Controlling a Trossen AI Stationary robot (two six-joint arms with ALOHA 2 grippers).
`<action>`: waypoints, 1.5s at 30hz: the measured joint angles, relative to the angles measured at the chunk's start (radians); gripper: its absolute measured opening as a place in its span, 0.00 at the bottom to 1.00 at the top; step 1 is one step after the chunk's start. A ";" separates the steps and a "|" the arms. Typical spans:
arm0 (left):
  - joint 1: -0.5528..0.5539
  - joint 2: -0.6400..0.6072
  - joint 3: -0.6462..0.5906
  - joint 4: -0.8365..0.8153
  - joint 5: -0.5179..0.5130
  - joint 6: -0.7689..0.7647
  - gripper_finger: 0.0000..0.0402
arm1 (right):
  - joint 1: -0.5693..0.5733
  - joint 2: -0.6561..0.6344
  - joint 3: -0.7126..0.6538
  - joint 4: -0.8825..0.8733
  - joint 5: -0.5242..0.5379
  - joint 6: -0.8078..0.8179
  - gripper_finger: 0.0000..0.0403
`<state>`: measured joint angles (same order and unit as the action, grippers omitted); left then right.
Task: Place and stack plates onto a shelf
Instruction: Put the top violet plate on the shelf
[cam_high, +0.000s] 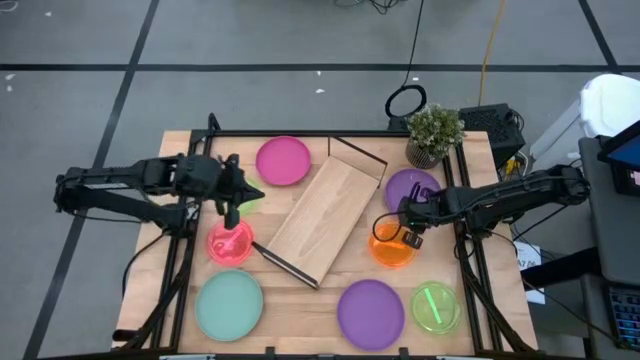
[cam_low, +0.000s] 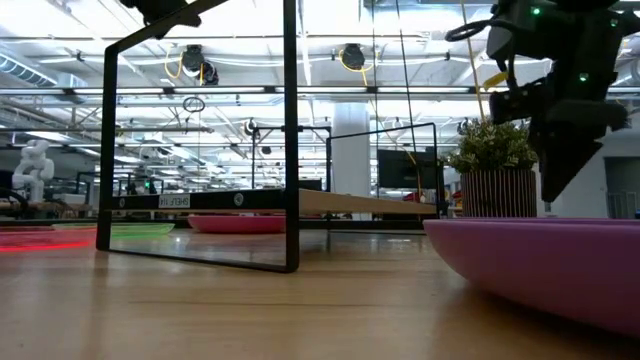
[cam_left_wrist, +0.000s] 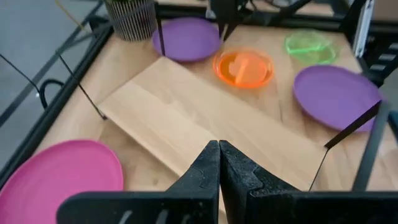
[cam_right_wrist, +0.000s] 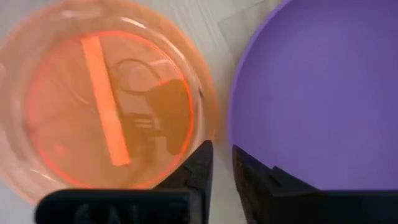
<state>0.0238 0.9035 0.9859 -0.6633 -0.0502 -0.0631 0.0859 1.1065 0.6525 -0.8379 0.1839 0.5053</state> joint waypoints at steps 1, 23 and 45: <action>0.000 0.012 0.000 0.001 0.000 0.000 0.01 | 0.006 0.000 -0.006 0.000 0.001 -0.003 0.16; 0.000 0.080 0.000 0.018 -0.002 0.016 0.01 | 0.047 0.006 -0.066 0.034 0.107 -0.027 0.39; 0.000 0.080 -0.001 0.038 -0.001 0.034 0.01 | 0.005 0.159 -0.066 0.035 0.104 -0.073 0.32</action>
<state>0.0235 0.9836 0.9852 -0.6249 -0.0513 -0.0292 0.0912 1.2656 0.5861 -0.8032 0.2877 0.4324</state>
